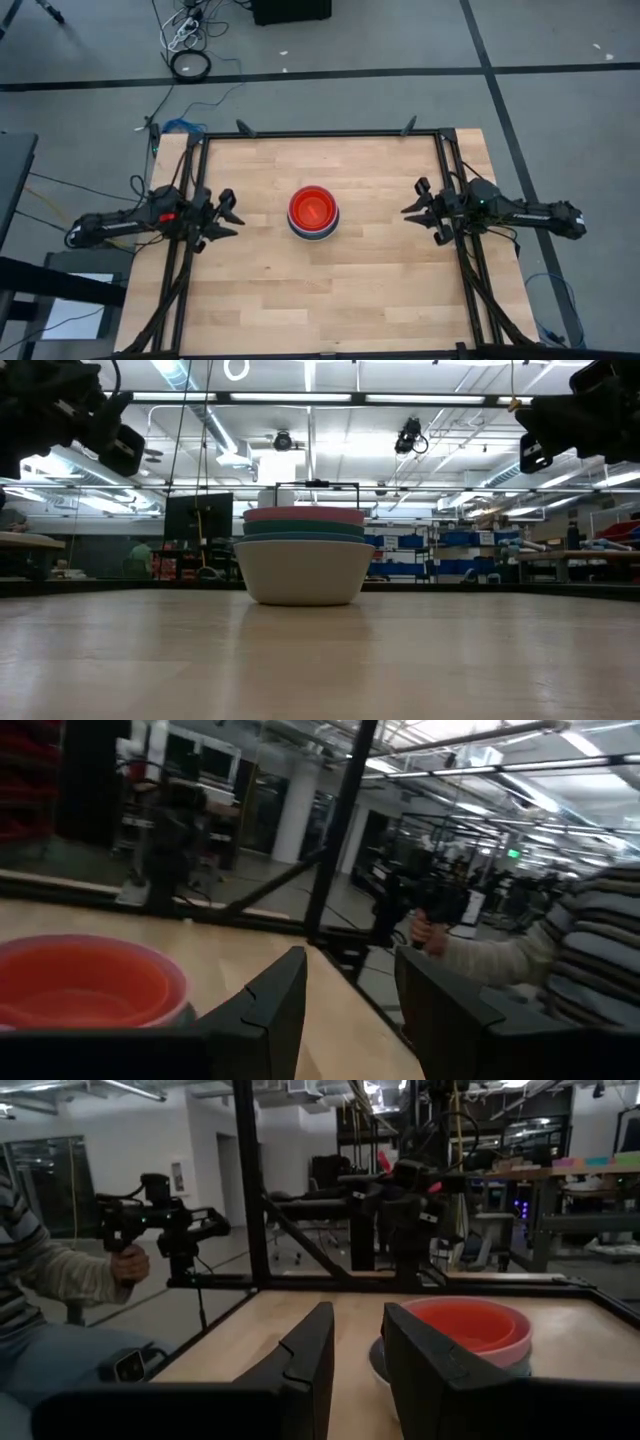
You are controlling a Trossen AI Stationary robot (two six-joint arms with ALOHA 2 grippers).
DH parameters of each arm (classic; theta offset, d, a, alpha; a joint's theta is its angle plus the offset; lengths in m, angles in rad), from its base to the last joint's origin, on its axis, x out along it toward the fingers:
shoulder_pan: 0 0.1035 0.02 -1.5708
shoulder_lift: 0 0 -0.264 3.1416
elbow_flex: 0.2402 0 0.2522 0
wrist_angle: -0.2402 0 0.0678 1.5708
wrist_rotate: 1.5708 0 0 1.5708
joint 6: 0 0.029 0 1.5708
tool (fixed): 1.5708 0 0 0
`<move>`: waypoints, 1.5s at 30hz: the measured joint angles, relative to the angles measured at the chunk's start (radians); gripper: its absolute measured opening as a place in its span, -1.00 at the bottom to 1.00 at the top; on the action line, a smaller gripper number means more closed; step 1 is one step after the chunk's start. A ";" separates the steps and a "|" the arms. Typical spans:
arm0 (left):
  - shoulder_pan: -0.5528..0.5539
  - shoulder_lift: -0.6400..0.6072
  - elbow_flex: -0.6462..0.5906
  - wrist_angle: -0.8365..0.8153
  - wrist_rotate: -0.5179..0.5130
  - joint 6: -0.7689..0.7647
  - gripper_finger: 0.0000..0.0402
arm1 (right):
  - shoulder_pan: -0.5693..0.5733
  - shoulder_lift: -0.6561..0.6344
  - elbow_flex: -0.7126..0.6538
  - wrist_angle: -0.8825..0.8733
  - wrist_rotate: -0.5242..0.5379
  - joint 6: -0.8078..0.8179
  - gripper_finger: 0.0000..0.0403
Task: Nest bowls inside each other
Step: Return to Home Position
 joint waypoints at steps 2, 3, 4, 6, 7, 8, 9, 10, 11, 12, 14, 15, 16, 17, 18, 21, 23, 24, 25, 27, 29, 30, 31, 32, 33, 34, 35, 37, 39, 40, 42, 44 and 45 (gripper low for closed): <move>-0.025 0.000 0.000 0.001 -0.029 0.028 -0.19 | 0.004 0.000 0.000 -0.012 0.002 0.000 -0.60; -0.031 0.000 0.000 0.001 -0.055 0.042 -0.19 | 0.006 0.000 0.000 -0.020 0.003 -0.003 -0.60; -0.035 0.000 0.000 0.001 -0.082 0.055 -0.19 | 0.006 0.000 0.000 -0.024 0.003 -0.006 -0.60; -0.038 0.000 0.000 0.001 -0.105 0.074 -0.19 | 0.006 0.000 0.000 -0.028 0.003 -0.008 -0.60; -0.038 0.000 0.000 0.001 -0.105 0.077 -0.19 | 0.006 0.000 0.000 -0.031 0.003 -0.008 -0.60; -0.038 0.000 0.000 0.001 -0.105 0.078 -0.19 | 0.006 0.000 0.000 -0.032 0.003 -0.007 -0.60; -0.038 0.000 0.000 0.001 -0.105 0.078 -0.19 | 0.006 0.000 0.000 -0.033 0.003 -0.007 -0.60; -0.038 0.000 0.000 0.001 -0.105 0.082 -0.19 | 0.006 0.000 0.000 -0.033 0.004 -0.007 -0.60; -0.038 0.000 0.000 -0.002 -0.104 0.090 -0.19 | 0.006 0.000 0.000 -0.033 0.003 -0.008 -0.60; -0.038 0.000 0.000 -0.014 -0.101 0.108 -0.19 | 0.006 0.000 0.000 -0.034 0.003 -0.009 -0.60; -0.038 0.000 0.000 -0.074 -0.093 0.161 -0.19 | 0.006 0.000 0.000 -0.055 0.004 -0.021 -0.60; -0.038 0.000 0.000 -0.123 -0.093 0.191 -0.19 | 0.006 0.000 0.000 -0.070 0.004 -0.032 -0.60; -0.038 0.007 0.000 -0.132 -0.104 0.211 -0.19 | 0.006 0.000 0.000 -0.087 0.004 -0.044 -0.60; -0.038 0.020 0.000 -0.133 -0.110 0.229 -0.19 | 0.006 0.000 0.000 -0.099 0.005 -0.057 -0.60; -0.038 0.033 0.001 -0.135 -0.119 0.241 -0.19 | 0.006 0.000 0.000 -0.109 0.005 -0.063 -0.60; -0.038 0.066 0.014 -0.175 -0.157 0.268 -0.19 | 0.006 0.000 0.000 -0.111 0.004 -0.067 -0.60; -0.038 0.079 0.014 -0.178 -0.177 0.268 -0.19 | 0.006 0.000 0.000 -0.113 0.004 -0.069 -0.60; -0.038 0.085 0.014 -0.179 -0.179 0.268 -0.19 | 0.006 0.000 0.000 -0.113 0.004 -0.069 -0.60; -0.038 0.090 0.015 -0.179 -0.181 0.271 -0.19 | 0.006 0.000 0.000 -0.113 0.005 -0.072 -0.60; -0.038 0.092 0.015 -0.182 -0.192 0.288 -0.19 | 0.006 0.000 0.000 -0.117 0.007 -0.088 -0.60; -0.038 0.093 0.015 -0.183 -0.215 0.293 -0.19 | 0.006 0.000 0.000 -0.123 0.007 -0.093 -0.60; -0.038 0.093 0.015 -0.183 -0.224 0.292 -0.19 | 0.006 0.000 0.000 -0.124 0.007 -0.093 -0.60; -0.037 0.093 0.015 -0.183 -0.230 0.292 -0.19 | 0.006 0.000 0.000 -0.124 0.007 -0.093 -0.60; -0.038 0.093 0.015 -0.183 -0.231 0.292 -0.19 | 0.006 0.000 0.000 -0.124 0.007 -0.093 -0.60; -0.038 0.093 0.015 -0.183 -0.230 0.290 -0.19 | 0.006 0.000 0.000 -0.124 0.007 -0.093 -0.60; -0.038 0.093 0.015 -0.182 -0.231 0.287 -0.19 | 0.006 0.000 0.000 -0.124 0.007 -0.093 -0.60; -0.038 0.093 0.015 -0.182 -0.230 0.285 -0.19 | 0.006 0.000 0.000 -0.123 0.007 -0.093 -0.60; -0.038 0.093 0.015 -0.179 -0.230 0.287 -0.19 | 0.006 0.000 0.000 -0.120 0.007 -0.092 -0.60; -0.038 0.093 0.015 -0.177 -0.230 0.288 -0.19 | 0.006 0.000 0.000 -0.120 0.007 -0.092 -0.60; -0.038 0.093 0.015 -0.173 -0.230 0.288 -0.19 | 0.006 0.000 0.000 -0.120 0.007 -0.092 -0.60; -0.038 0.093 0.014 -0.156 -0.230 0.288 -0.19 | 0.006 0.000 0.000 -0.118 0.007 -0.092 -0.60; -0.038 0.093 0.014 -0.151 -0.230 0.289 -0.19 | 0.006 0.000 0.000 -0.113 0.007 -0.093 -0.60; -0.038 0.093 0.014 -0.148 -0.230 0.289 -0.19 | 0.006 0.000 0.000 -0.112 0.006 -0.092 -0.60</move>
